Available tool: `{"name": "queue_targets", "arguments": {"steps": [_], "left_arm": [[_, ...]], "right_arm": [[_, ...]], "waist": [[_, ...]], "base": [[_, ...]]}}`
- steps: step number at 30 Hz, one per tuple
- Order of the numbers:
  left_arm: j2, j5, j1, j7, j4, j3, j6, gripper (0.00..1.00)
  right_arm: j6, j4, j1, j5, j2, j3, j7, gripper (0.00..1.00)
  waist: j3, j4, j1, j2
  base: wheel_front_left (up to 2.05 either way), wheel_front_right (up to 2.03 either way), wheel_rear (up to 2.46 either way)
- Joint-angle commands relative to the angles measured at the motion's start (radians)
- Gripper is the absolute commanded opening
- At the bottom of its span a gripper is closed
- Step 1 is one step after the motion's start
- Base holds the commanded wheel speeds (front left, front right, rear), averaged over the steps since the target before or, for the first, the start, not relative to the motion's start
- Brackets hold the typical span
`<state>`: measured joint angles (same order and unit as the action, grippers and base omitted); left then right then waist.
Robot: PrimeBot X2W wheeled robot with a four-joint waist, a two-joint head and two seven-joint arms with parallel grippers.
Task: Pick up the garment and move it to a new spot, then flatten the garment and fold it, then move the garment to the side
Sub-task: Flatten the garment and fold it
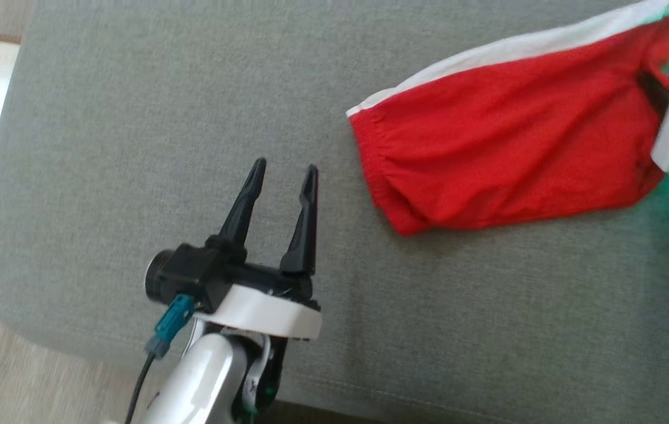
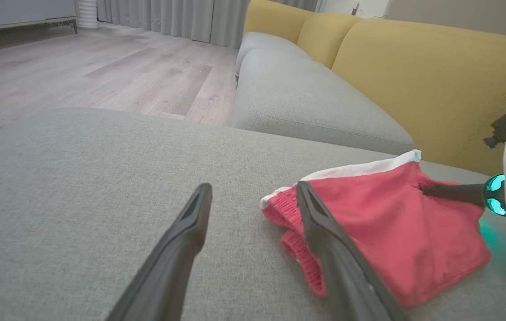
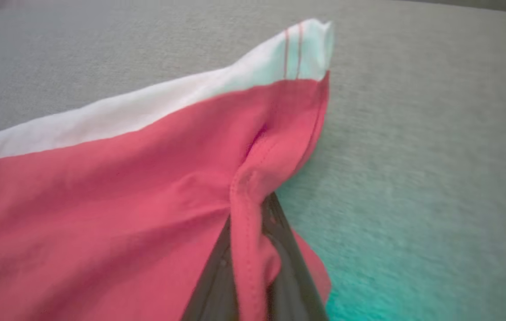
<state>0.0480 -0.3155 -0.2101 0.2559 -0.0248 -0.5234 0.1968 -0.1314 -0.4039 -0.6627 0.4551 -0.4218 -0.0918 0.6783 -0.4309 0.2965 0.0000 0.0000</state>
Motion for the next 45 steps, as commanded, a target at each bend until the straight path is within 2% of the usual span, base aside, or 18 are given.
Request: {"name": "queue_targets", "arguments": {"steps": [1,4,9,12,15,19,25,32,40,42,43,44,45], "left_arm": [[0.002,0.015,0.022,0.006,-0.020,0.050,-0.011,1.00],[0.002,0.022,0.045,0.006,-0.012,0.067,-0.023,1.00],[0.002,0.032,0.100,0.006,0.005,0.105,-0.053,1.00],[0.002,0.024,0.124,0.006,0.006,0.119,-0.059,1.00],[0.002,0.012,0.141,0.006,0.007,0.123,-0.061,1.00],[0.002,-0.006,0.154,0.006,0.012,0.113,-0.063,1.00],[0.002,-0.021,0.140,0.006,0.026,0.095,-0.069,1.00],[0.002,-0.028,0.121,0.006,0.051,0.084,-0.074,1.00],[0.002,-0.032,0.138,0.006,0.064,0.088,-0.063,1.00],[0.002,-0.034,0.143,0.006,0.067,0.083,-0.062,1.00],[0.002,-0.036,0.144,0.006,0.068,0.081,-0.062,1.00],[0.002,-0.037,0.145,0.006,0.069,0.079,-0.062,1.00],[0.002,-0.036,0.145,0.006,0.071,0.078,-0.062,1.00]], "right_arm": [[0.001,0.019,0.023,0.006,-0.011,0.040,-0.029,0.00],[0.001,0.007,0.041,0.000,-0.020,0.080,-0.054,0.00],[0.001,-0.024,0.089,-0.037,-0.064,0.204,-0.112,0.00],[0.001,-0.011,0.109,-0.065,-0.081,0.259,-0.127,0.00],[0.001,0.034,0.117,-0.082,-0.080,0.270,-0.124,0.00],[0.001,0.128,0.122,-0.071,-0.044,0.201,-0.101,0.00],[0.001,0.226,0.128,-0.050,0.045,0.026,-0.034,0.00],[0.001,0.153,0.116,-0.065,0.167,-0.110,-0.062,0.00],[0.001,0.075,0.101,-0.093,0.236,-0.132,-0.134,0.00],[0.001,0.056,0.099,-0.112,0.251,-0.126,-0.157,0.48],[0.001,0.048,0.099,-0.118,0.258,-0.131,-0.167,0.95],[0.001,0.042,0.099,-0.122,0.267,-0.136,-0.177,1.00],[0.001,0.037,0.100,-0.124,0.275,-0.141,-0.187,1.00]], "waist": [[0.036,-0.023,0.0000,0.0000],[0.058,-0.033,0.0000,0.0000],[0.106,-0.042,0.0000,0.0000],[0.120,-0.038,0.0000,0.0000],[0.130,-0.036,0.0000,0.0000],[0.134,-0.034,0.0000,0.0000],[0.126,-0.019,0.0000,0.0000],[0.123,0.016,0.0000,0.0000],[0.143,0.026,0.0000,0.0000],[0.148,0.023,0.0000,0.0000],[0.150,0.020,0.0000,0.0000],[0.152,0.016,0.0000,0.0000],[0.153,0.012,0.0000,0.0000]], "base": [[0.00,0.00,0.00],[0.00,0.00,0.00],[0.00,0.00,0.00],[0.00,0.00,0.00],[0.00,0.00,0.00],[0.00,0.00,0.00],[0.00,0.00,0.00],[0.00,0.00,0.00],[0.00,0.00,0.00],[0.00,0.00,0.00],[0.00,0.00,0.00],[0.00,0.00,0.00],[0.00,0.00,0.00]]}}
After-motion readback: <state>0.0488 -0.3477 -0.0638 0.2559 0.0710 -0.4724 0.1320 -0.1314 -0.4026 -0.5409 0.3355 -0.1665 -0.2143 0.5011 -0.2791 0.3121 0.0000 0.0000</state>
